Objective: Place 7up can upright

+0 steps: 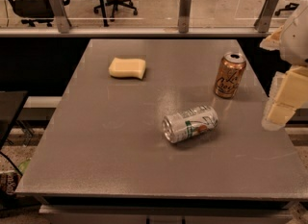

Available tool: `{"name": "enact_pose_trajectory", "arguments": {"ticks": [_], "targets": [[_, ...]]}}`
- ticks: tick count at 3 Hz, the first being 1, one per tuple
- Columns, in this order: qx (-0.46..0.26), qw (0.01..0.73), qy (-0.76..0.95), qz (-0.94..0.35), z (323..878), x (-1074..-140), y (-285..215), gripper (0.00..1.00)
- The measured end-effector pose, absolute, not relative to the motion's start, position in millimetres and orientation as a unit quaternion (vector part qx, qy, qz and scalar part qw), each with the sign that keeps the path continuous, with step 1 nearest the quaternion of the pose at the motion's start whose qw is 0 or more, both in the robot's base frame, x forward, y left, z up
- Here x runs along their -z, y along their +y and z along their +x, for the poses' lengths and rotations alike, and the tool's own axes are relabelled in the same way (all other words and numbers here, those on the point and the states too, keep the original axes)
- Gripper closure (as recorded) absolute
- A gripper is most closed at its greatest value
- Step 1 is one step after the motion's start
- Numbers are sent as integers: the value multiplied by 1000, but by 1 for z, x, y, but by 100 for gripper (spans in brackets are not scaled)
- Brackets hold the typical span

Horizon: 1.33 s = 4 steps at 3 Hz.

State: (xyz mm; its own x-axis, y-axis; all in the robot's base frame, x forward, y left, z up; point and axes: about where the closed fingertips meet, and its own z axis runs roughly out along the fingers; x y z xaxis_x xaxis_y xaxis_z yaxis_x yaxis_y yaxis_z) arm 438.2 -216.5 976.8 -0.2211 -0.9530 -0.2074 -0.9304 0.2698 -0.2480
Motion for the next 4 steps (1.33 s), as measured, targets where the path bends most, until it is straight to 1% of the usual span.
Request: {"name": "enact_pose_trajectory", "arguments": {"ticks": [2, 4], "targets": [[37, 161, 776, -609, 439, -976, -211, 0], [6, 136, 740, -659, 448, -942, -182, 0]]}}
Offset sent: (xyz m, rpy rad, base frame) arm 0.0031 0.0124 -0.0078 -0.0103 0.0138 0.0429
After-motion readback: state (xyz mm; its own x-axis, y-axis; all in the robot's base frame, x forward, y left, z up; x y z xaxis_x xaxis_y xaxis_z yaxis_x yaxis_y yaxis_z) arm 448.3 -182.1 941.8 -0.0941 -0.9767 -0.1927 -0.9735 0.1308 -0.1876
